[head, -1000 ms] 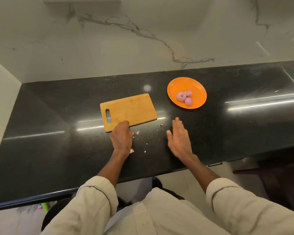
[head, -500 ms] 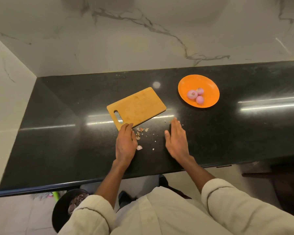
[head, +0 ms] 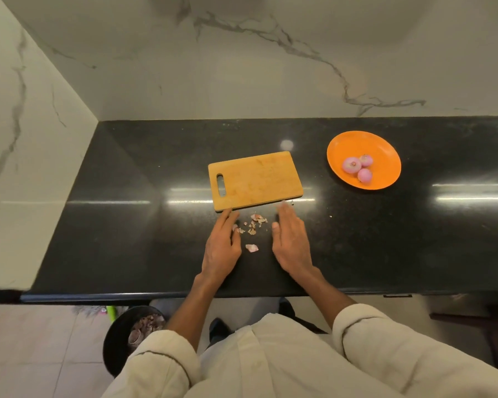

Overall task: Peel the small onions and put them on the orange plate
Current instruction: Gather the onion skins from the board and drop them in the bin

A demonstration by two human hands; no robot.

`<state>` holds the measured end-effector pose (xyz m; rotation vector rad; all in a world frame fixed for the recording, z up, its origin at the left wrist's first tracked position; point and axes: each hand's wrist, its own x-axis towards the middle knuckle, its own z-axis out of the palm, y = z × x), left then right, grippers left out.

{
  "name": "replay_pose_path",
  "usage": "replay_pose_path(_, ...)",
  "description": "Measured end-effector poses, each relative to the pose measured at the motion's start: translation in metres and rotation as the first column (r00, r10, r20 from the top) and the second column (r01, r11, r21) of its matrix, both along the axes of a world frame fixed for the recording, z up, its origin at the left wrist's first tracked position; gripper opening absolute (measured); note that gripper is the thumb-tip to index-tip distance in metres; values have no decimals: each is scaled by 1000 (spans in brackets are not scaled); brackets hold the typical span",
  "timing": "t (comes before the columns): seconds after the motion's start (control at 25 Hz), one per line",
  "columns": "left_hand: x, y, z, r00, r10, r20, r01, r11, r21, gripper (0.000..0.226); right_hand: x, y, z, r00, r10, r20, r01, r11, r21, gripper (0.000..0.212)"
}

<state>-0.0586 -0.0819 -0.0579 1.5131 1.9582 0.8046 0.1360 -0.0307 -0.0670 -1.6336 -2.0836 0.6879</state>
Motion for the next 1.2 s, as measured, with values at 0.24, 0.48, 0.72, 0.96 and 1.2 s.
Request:
replay_pose_path(0.24, -2, -12, -6, 996, -94, 6, 93, 993, 72, 48, 3, -15, -9, 983, 182, 1, -182, 982, 48, 56)
replay_pose_path(0.48, -1, 1, -3, 988, -70, -134, 60, 995, -76, 57, 3, 16, -3, 963, -44, 267, 39, 999, 26, 62)
replay_pose_path(0.72, -6, 4, -6, 987, -125, -96, 117, 989, -89, 61, -27, -14, -4, 947, 315, 54, -318, 947, 53, 58)
replay_pose_path(0.96, -7, -3, -6, 978, -188, -90, 174, 975, -138, 67, -25, 9, -11, 939, 330, 92, -335, 942, 40, 58)
replay_pose_path(1.2, -7, -9, -12, 965, -221, -137, 204, 970, -129, 75, -11, 19, -3, 989, 121, 88, -129, 988, 88, 54)
